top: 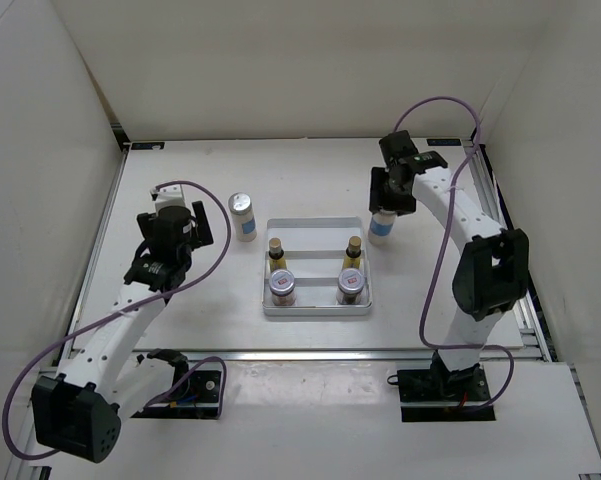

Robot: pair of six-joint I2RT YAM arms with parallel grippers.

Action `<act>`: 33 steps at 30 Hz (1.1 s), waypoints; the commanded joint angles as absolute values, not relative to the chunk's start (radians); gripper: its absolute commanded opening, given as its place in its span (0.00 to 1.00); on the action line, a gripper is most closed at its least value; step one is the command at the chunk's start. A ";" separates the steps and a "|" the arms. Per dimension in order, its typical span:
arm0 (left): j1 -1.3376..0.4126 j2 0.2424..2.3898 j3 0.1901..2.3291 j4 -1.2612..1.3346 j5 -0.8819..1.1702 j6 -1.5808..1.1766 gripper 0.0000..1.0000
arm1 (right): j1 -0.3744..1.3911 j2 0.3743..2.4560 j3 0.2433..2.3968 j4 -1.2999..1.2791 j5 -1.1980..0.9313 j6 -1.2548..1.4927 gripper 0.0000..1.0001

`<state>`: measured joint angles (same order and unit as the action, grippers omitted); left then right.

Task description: Organize the condiment bottles

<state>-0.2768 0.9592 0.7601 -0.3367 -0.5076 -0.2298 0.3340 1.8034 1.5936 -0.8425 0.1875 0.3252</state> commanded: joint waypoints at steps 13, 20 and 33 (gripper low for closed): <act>-0.270 0.976 0.792 -0.324 -0.462 -0.245 1.00 | 0.522 1.681 1.649 -0.764 0.146 0.253 0.13; -0.270 0.976 0.792 -0.324 -0.462 -0.245 1.00 | 0.552 1.723 1.591 -0.742 0.146 0.264 0.13; -0.270 0.967 0.782 -0.285 -0.369 -0.221 1.00 | 0.552 1.757 1.649 -0.785 0.274 0.301 0.94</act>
<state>-0.2768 0.9928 0.7601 -0.3302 -0.4477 -0.2359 0.5510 1.7828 1.5753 -0.7860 0.2054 0.2832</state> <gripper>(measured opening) 0.998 0.837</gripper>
